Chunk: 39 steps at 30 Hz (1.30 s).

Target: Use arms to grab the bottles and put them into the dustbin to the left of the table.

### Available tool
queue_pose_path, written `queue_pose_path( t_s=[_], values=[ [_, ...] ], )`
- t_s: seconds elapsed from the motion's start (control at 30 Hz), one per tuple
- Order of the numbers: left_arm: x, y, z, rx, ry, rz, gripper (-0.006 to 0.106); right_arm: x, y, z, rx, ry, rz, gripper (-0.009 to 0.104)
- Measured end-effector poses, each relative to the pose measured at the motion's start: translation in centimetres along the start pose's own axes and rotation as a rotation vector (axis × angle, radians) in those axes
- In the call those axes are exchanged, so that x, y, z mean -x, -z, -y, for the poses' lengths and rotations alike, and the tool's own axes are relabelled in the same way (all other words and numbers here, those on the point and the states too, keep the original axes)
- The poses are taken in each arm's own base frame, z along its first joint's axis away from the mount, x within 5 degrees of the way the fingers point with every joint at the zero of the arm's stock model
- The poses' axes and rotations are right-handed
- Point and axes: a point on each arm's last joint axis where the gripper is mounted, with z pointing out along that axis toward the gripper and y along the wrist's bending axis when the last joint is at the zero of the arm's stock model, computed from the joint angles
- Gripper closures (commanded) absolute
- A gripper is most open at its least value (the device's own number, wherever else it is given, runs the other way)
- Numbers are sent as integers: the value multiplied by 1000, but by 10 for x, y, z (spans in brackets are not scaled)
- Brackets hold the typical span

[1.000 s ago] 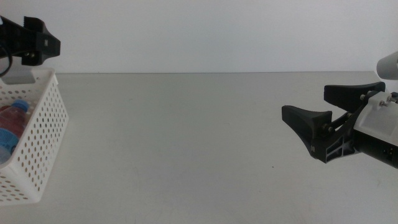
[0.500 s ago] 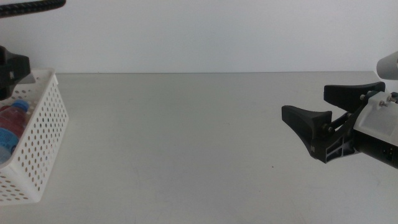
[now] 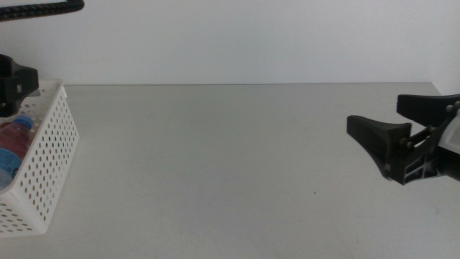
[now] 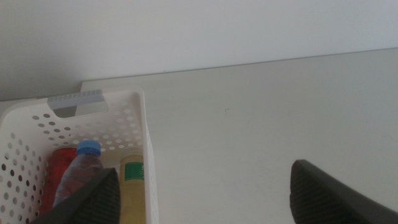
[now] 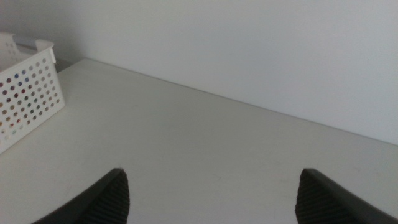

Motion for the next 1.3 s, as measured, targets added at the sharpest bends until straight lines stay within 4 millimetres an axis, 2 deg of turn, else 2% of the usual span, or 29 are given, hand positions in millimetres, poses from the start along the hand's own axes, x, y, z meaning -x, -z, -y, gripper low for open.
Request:
queue_pose_path(
  t_s=[0.13, 0.23, 0.4, 0.5, 0.63, 0.73, 1.0, 1.17, 1.3],
  values=[
    [0, -2, 0, 0, 0, -5, 7, 5, 23, 13, -72, -18, 57, 24],
    [0, 2, 0, 2, -2, 5, 7, 1, 41, 21, -133, -28, 105, 24],
    [2, 29, 0, 6, -3, 97, 7, -32, 67, 32, -247, -32, 125, 24],
    [-7, 44, 1, 11, -4, 186, 7, -55, 83, 35, -320, -32, 141, 24],
    [-40, 57, 2, 16, -4, 274, 7, -81, 101, 36, -413, -34, 180, 24],
    [-73, 64, 3, 18, -4, 304, 7, -93, 111, 35, -462, -31, 221, 24],
    [-181, 51, 6, 18, -3, 281, 7, -125, 118, 30, -483, -20, 278, 24],
    [-220, 32, 7, 16, -3, 224, 7, -136, 114, 31, -483, -28, 247, 24],
    [-238, 21, 7, 15, -2, 162, 7, -144, 111, 32, -483, -33, 224, 24]
  ],
)
